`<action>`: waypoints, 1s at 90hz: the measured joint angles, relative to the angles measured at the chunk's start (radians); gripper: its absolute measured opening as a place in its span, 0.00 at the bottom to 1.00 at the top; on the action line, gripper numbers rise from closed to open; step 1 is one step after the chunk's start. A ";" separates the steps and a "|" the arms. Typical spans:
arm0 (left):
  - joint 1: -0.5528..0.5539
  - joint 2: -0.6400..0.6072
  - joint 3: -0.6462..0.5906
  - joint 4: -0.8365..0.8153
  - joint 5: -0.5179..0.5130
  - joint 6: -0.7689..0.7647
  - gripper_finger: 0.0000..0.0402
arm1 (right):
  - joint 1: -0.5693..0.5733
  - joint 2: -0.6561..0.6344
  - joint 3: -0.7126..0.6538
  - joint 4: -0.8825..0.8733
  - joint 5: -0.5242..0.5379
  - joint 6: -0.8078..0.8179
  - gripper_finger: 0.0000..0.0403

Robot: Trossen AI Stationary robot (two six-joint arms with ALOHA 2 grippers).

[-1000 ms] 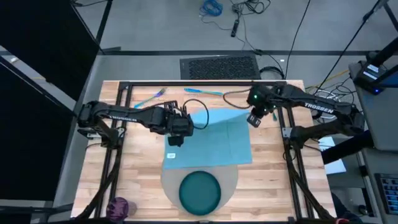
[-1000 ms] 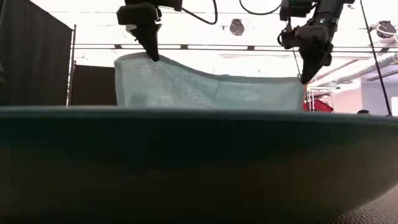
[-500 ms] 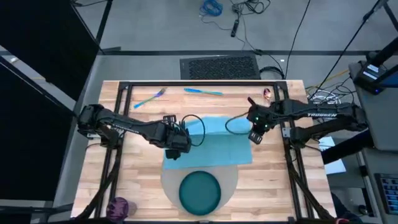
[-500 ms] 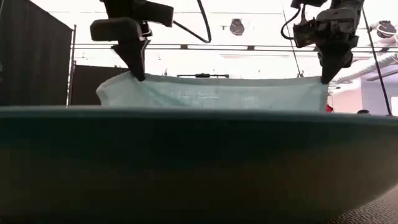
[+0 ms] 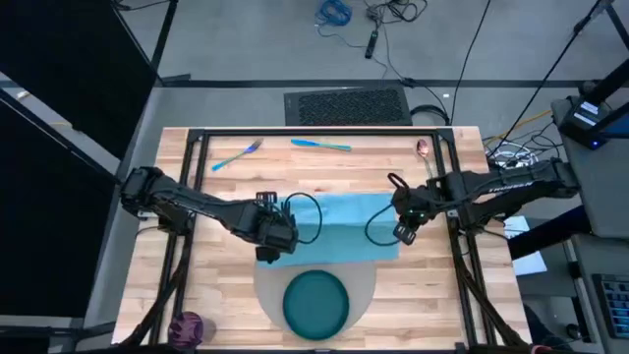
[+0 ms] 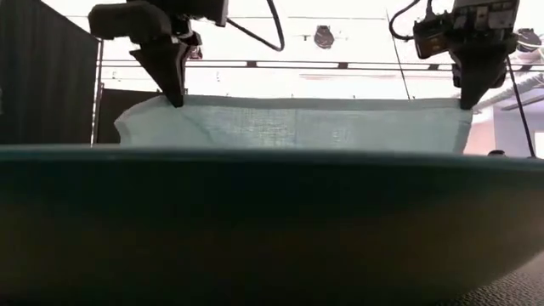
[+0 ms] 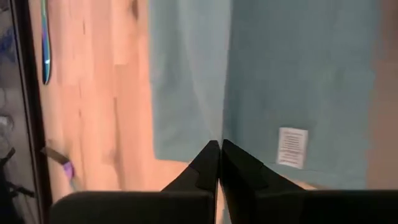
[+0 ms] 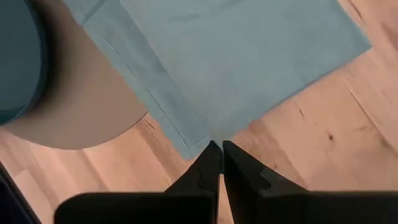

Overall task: Set table place
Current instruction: Fold the blue napkin

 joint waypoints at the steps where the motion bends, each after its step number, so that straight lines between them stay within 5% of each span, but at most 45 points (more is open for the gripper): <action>1: -0.003 0.000 0.000 0.004 0.000 0.000 0.00 | 0.002 0.000 0.000 0.000 0.000 0.002 0.00; 90: -0.015 0.003 0.000 0.093 0.081 -0.035 0.00 | 0.105 0.001 0.000 0.004 -0.026 0.115 0.00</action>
